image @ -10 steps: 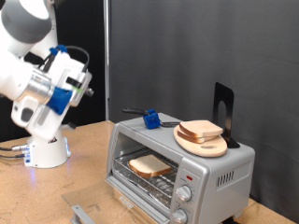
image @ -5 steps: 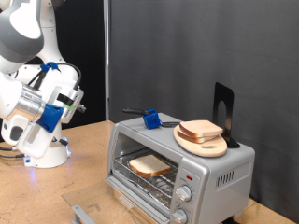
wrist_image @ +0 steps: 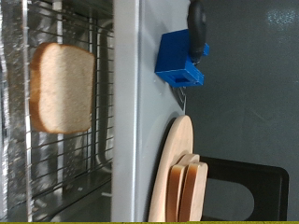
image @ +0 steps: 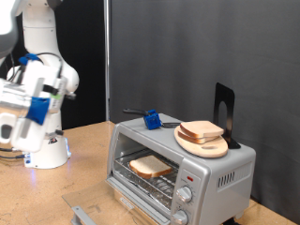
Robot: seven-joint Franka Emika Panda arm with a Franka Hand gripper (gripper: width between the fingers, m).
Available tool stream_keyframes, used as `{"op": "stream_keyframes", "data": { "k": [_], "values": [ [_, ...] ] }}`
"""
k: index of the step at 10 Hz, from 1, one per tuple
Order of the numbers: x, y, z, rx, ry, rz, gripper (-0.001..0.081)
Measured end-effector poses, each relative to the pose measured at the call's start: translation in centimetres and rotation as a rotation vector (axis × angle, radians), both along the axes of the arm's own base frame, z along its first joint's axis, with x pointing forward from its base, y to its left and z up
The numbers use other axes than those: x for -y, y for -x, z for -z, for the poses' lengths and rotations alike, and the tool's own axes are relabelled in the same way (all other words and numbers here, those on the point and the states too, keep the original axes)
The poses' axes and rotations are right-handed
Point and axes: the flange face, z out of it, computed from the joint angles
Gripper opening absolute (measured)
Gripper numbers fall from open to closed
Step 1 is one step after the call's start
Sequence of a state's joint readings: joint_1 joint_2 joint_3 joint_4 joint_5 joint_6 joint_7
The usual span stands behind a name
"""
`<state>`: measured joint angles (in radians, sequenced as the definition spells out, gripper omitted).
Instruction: Make a piece of toast with the oven
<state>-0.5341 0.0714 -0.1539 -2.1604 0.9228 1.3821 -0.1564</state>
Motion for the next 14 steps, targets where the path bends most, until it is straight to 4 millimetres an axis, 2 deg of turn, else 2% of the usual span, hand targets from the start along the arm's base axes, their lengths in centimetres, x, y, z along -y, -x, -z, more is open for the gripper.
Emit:
{"op": "stream_keyframes", "data": {
  "k": [2,5,9,11,14],
  "values": [
    [2.3,0.5,2.6,0.007,0.019,0.014,0.0682],
    [3.3,0.0,7.6,-0.029,0.078,0.025,0.0682],
    [3.3,-0.3,13.9,-0.016,0.141,-0.003,0.0682],
    [2.8,-0.1,16.2,-0.011,0.155,-0.019,0.0682],
    [1.6,1.3,19.1,-0.006,0.186,-0.046,0.0682]
  ]
}}
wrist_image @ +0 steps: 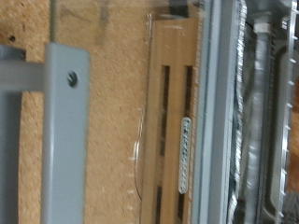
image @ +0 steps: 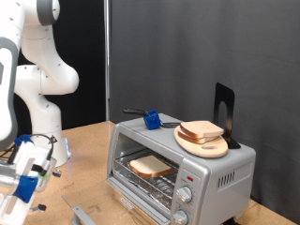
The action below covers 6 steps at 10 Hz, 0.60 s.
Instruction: Make a piece of toast with the oven
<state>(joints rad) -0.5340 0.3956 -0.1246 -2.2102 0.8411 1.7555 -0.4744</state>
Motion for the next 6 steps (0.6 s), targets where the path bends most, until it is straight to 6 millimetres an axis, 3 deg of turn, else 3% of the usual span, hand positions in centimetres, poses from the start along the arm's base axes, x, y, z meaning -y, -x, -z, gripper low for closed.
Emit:
{"op": "stream_keyframes", "data": {
  "k": [6],
  "values": [
    [-4.3,2.8,3.5,0.001,-0.004,-0.046,0.0682]
  ]
}}
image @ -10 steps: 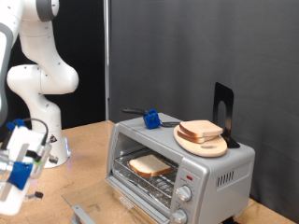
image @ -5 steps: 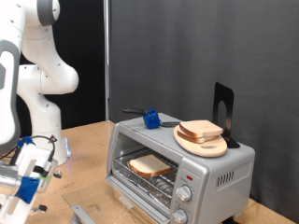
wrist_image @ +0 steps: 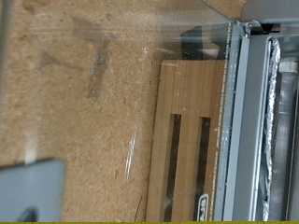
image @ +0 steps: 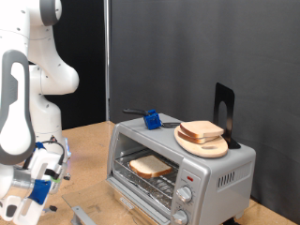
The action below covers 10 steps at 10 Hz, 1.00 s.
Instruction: Make a piece of toast with the oven
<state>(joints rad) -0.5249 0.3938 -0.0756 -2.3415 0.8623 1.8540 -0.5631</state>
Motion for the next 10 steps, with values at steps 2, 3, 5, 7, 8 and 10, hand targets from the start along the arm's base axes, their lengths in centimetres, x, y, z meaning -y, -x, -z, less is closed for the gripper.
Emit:
{"op": "stream_keyframes", "data": {
  "k": [2,3,5,7,8,10],
  "values": [
    [-1.8,0.2,0.6,0.002,-0.01,0.013,0.0682],
    [-2.8,0.2,0.8,0.0,-0.02,0.017,0.0682],
    [-4.6,0.4,0.9,-0.006,-0.037,0.006,0.0682],
    [-5.6,1.1,0.4,-0.013,-0.055,-0.011,0.0682],
    [-5.7,1.5,-0.2,-0.015,-0.071,-0.022,0.0682],
    [-5.2,1.9,-2.2,-0.009,-0.124,-0.028,0.0682]
  ]
}}
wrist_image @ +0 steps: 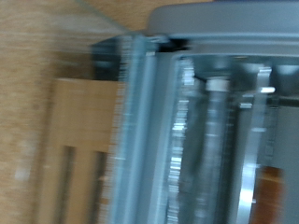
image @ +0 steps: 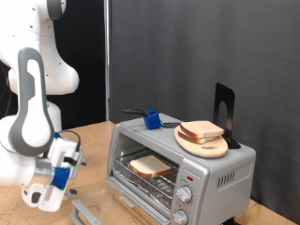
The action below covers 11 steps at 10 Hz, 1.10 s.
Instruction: Make a piece of toast with the oven
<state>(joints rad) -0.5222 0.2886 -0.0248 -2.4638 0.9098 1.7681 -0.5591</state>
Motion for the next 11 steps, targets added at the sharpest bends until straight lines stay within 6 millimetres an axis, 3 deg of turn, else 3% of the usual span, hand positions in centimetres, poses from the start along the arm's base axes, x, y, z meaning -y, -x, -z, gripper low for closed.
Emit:
{"op": "stream_keyframes", "data": {
  "k": [5,11],
  "values": [
    [0.9,-1.0,-4.8,0.02,-0.033,0.067,0.0682],
    [-0.3,-2.7,-7.5,0.041,-0.071,0.07,0.0682]
  ]
}}
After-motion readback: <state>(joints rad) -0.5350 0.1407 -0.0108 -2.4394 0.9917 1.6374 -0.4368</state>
